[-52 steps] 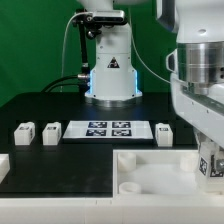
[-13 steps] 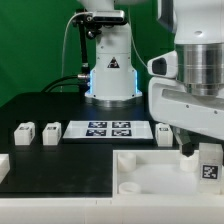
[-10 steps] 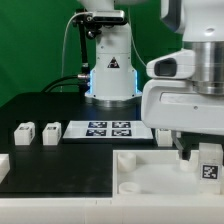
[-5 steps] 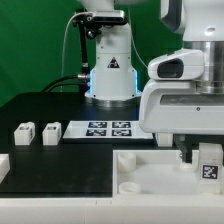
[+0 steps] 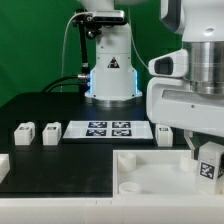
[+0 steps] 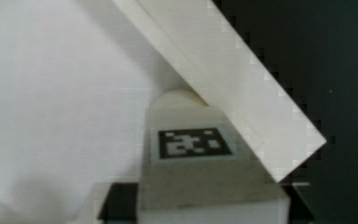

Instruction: Assemble one leg

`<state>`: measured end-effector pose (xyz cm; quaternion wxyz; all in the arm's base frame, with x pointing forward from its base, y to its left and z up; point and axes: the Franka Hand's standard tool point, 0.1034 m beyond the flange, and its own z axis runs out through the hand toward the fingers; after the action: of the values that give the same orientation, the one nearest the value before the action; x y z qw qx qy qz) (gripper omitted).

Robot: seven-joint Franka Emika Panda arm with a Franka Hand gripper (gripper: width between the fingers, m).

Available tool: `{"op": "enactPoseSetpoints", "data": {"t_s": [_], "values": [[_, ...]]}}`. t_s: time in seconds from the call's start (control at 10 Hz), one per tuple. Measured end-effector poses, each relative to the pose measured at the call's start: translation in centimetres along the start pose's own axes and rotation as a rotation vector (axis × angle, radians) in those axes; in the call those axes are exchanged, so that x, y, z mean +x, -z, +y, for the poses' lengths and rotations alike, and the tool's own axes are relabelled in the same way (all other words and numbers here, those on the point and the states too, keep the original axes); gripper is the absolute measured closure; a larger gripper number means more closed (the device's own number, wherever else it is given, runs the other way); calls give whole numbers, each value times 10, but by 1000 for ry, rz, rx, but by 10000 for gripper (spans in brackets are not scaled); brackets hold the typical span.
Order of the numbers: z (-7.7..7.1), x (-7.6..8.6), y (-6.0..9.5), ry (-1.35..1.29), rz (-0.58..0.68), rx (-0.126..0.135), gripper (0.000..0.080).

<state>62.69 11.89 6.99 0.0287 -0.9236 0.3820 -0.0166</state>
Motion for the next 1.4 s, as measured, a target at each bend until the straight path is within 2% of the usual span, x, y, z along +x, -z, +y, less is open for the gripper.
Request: {"op": "enactPoseSetpoints", "data": {"t_s": [0.3, 0.6, 0.9, 1.1, 1.2, 1.3, 1.4], "values": [[2, 3, -1, -644, -47, 26, 507], [1, 2, -1, -1072, -79, 26, 506], [5, 6, 0, -1194, -61, 14, 505], [6, 5, -1, -1159, -51, 9, 505], [6, 4, -1, -1154, -51, 7, 422], [6, 4, -1, -1154, -51, 8, 260], [6, 1, -3, -1150, -52, 6, 260]]}}
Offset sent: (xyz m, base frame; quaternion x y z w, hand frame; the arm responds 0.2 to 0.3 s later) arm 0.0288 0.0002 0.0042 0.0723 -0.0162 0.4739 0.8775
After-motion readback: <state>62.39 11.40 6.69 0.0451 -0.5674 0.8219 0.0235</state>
